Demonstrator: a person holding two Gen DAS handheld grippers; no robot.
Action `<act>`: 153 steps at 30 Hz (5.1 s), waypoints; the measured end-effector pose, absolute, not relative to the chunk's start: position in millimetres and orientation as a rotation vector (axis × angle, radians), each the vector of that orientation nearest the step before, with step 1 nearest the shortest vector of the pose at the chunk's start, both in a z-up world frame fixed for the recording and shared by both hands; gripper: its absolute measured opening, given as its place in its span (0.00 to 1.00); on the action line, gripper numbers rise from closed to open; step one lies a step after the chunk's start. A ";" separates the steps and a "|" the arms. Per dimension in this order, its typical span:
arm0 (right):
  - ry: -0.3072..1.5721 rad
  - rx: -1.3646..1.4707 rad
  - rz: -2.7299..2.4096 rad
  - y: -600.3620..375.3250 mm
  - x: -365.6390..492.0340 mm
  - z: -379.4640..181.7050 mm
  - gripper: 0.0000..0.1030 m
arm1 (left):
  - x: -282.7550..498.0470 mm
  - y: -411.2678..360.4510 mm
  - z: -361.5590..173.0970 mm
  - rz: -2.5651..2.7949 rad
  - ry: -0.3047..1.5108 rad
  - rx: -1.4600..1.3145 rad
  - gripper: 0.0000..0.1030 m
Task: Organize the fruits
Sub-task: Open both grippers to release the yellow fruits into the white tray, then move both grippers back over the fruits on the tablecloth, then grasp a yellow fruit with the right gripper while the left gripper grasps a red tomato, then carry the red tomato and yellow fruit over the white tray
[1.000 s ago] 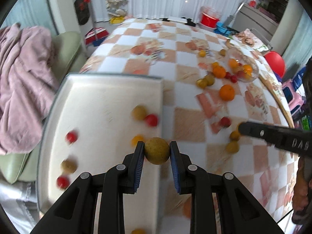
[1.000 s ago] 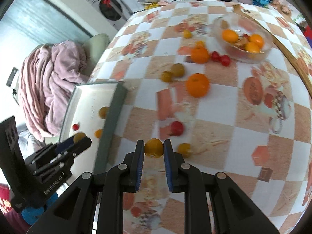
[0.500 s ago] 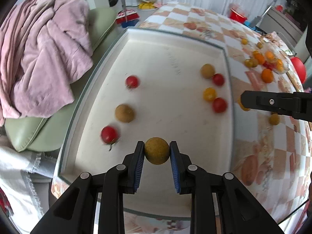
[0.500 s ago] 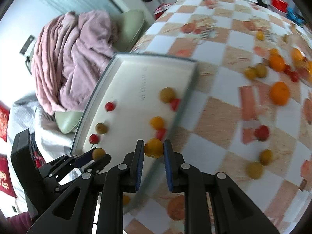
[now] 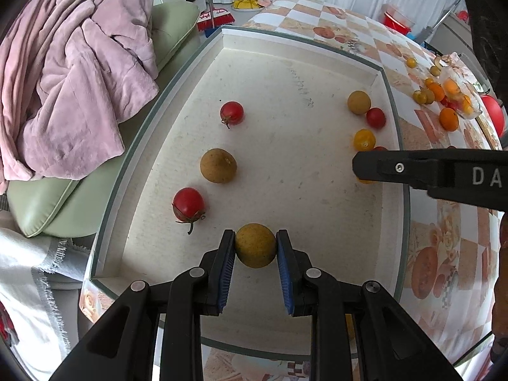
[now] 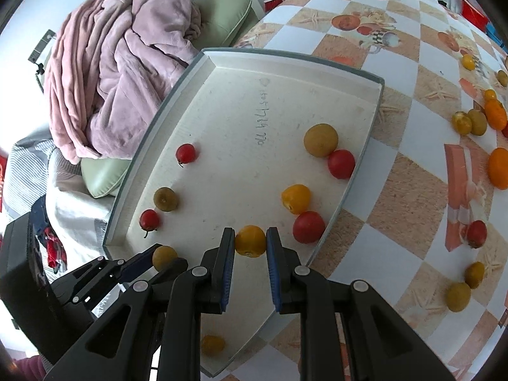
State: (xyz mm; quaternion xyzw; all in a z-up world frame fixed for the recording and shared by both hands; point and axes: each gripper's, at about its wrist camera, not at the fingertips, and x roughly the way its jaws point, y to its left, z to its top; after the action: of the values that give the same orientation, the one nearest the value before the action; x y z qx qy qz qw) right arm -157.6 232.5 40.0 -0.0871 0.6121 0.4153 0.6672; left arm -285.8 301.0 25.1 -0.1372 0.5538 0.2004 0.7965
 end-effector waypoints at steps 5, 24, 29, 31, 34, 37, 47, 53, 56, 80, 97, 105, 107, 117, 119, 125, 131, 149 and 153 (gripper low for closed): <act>1.397 -0.213 0.925 235.5 -157.4 30.6 0.21 | -285.2 300.4 21.2 0.431 1.196 -0.280 0.27; 1.314 -0.101 0.910 207.9 -144.9 63.7 0.71 | -282.4 291.8 28.7 0.454 1.200 -0.179 0.71; 1.261 -0.136 0.740 153.7 -136.2 67.8 0.71 | -273.4 279.6 42.8 0.424 1.173 -0.143 0.71; 1.255 -0.140 0.638 124.4 -134.3 64.1 0.71 | -265.7 273.0 49.0 0.405 1.160 -0.134 0.71; 1.271 -0.127 0.505 85.5 -129.6 53.7 0.71 | -251.9 262.2 57.5 0.373 1.139 -0.124 0.71; 1.296 -0.107 0.411 60.9 -127.6 39.1 0.71 | -234.1 246.6 67.1 0.335 1.120 -0.114 0.71; 1.146 -0.181 0.385 76.5 -133.4 24.7 0.64 | -179.3 212.5 75.8 0.226 1.104 -0.083 0.71; 1.063 -0.227 0.340 81.8 -130.9 23.7 0.34 | -153.8 208.2 69.4 0.187 1.105 -0.113 0.71; 1.055 -0.232 0.325 72.6 -127.9 23.9 0.28 | -142.7 201.3 63.3 0.161 1.113 -0.114 0.71; 1.085 -0.140 0.206 -9.9 -96.3 25.1 0.28 | -89.8 130.1 15.6 0.002 1.153 -0.033 0.71; 1.120 -0.078 0.257 -20.3 -89.6 26.8 0.27 | -84.2 104.7 13.2 -0.021 1.160 -0.015 0.22; 1.171 0.002 0.289 -37.9 -87.3 34.4 0.28 | -106.8 122.9 31.0 0.014 1.162 -0.125 0.22; 1.182 0.005 0.307 -40.7 -87.6 39.3 0.28 | -114.4 127.1 39.8 0.028 1.156 -0.136 0.22; 1.206 -0.056 0.424 -37.3 -92.3 86.9 0.28 | -156.4 151.5 93.8 0.110 1.148 -0.163 0.22; 1.212 -0.070 0.461 -30.1 -95.0 96.5 0.28 | -167.2 160.2 102.5 0.146 1.158 -0.173 0.22; 1.212 -0.103 0.551 6.4 -109.1 121.3 0.28 | -193.3 193.5 119.8 0.215 1.153 -0.215 0.22; 1.190 -0.098 0.534 58.7 -116.5 137.4 0.28 | -203.7 244.7 127.3 0.194 1.150 -0.199 0.22; 1.299 0.023 0.470 215.5 -106.6 126.7 0.28 | -180.3 377.6 102.8 0.141 1.169 -0.172 0.22; 1.321 0.020 0.492 235.9 -95.5 110.8 0.28 | -163.8 384.5 84.6 0.159 1.181 -0.156 0.22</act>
State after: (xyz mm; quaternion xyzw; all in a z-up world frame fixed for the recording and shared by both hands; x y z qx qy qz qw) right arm -95.5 235.9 110.8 0.0093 0.6072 0.2263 0.7615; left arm -163.8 384.5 84.6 -0.0733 0.5557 0.0748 0.8247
